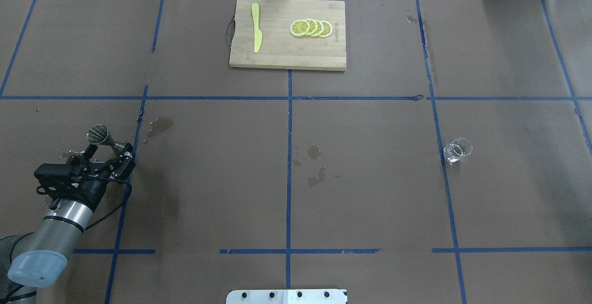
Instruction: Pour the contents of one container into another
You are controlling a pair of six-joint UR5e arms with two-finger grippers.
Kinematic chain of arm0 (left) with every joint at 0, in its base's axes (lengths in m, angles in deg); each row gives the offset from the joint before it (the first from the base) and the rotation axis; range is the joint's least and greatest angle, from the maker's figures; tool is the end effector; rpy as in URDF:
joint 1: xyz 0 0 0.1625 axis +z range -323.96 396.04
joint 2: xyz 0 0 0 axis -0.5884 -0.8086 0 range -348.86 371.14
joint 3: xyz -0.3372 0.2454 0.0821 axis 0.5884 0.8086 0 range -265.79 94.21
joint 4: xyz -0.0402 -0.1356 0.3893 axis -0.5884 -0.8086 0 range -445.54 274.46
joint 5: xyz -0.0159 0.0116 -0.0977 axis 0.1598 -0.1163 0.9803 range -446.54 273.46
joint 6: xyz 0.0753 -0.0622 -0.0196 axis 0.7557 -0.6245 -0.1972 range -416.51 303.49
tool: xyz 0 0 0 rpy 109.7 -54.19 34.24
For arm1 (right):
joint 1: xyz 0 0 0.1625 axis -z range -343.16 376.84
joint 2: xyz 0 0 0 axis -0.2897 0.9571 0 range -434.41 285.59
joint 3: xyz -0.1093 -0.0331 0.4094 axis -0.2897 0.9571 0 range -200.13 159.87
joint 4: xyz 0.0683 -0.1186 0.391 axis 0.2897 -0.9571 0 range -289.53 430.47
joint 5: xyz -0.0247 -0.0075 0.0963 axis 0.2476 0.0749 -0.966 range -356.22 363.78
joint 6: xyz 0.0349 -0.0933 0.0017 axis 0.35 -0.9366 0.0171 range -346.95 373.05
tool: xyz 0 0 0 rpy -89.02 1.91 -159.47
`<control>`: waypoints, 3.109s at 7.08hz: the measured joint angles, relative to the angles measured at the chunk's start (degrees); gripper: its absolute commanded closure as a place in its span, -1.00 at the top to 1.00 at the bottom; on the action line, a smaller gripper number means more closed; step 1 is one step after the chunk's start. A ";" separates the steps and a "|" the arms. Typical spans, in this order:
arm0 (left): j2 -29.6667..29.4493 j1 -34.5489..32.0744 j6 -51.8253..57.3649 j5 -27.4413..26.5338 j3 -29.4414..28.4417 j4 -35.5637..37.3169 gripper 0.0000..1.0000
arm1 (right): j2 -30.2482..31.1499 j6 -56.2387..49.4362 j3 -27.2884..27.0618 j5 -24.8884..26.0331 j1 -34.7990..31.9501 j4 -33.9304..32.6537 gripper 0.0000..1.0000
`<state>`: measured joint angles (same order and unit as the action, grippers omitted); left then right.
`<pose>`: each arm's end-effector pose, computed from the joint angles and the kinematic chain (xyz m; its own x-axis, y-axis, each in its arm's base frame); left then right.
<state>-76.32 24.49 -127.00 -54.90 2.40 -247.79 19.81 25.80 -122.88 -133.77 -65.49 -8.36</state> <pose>0.4051 -0.3054 0.5443 0.6405 0.0478 -0.7664 0.7045 0.3607 0.6112 -0.0039 -0.4768 0.5578 0.6477 -0.1224 0.7520 -0.0177 0.9843 0.1755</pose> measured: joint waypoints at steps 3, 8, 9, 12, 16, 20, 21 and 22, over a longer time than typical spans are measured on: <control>-0.09 -0.61 -0.36 -0.24 -0.97 0.16 0.63 | 0.00 -0.02 0.01 0.00 0.17 0.03 1.00; -0.19 -0.58 0.12 -0.29 -1.14 0.20 0.27 | 0.00 -0.09 0.36 0.00 0.45 -0.01 1.00; -0.22 -0.58 0.16 -0.33 -1.06 0.24 0.22 | 0.00 -0.09 0.46 0.00 0.45 -0.01 1.00; -0.77 -0.57 0.36 -0.41 -0.95 0.27 0.08 | 0.00 -0.09 0.58 0.00 0.50 -0.01 1.00; -0.96 -0.57 0.49 -0.92 -1.03 0.32 -0.39 | 0.00 0.00 0.61 0.00 0.64 -0.01 1.00; -0.90 -0.60 1.43 -1.59 -1.08 0.30 -1.00 | -0.07 0.00 0.61 0.00 0.74 -0.01 1.00; -0.92 -0.61 2.11 -2.30 -0.89 0.16 -1.00 | -0.08 0.00 0.62 0.00 0.76 -0.01 1.00; -0.94 -0.64 3.03 -2.79 -0.38 0.05 -1.00 | -0.08 0.00 0.61 0.00 0.76 -0.01 1.00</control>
<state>-77.27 23.85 -123.97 -57.69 2.02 -247.74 19.72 25.80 -122.27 -133.77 -64.73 -8.37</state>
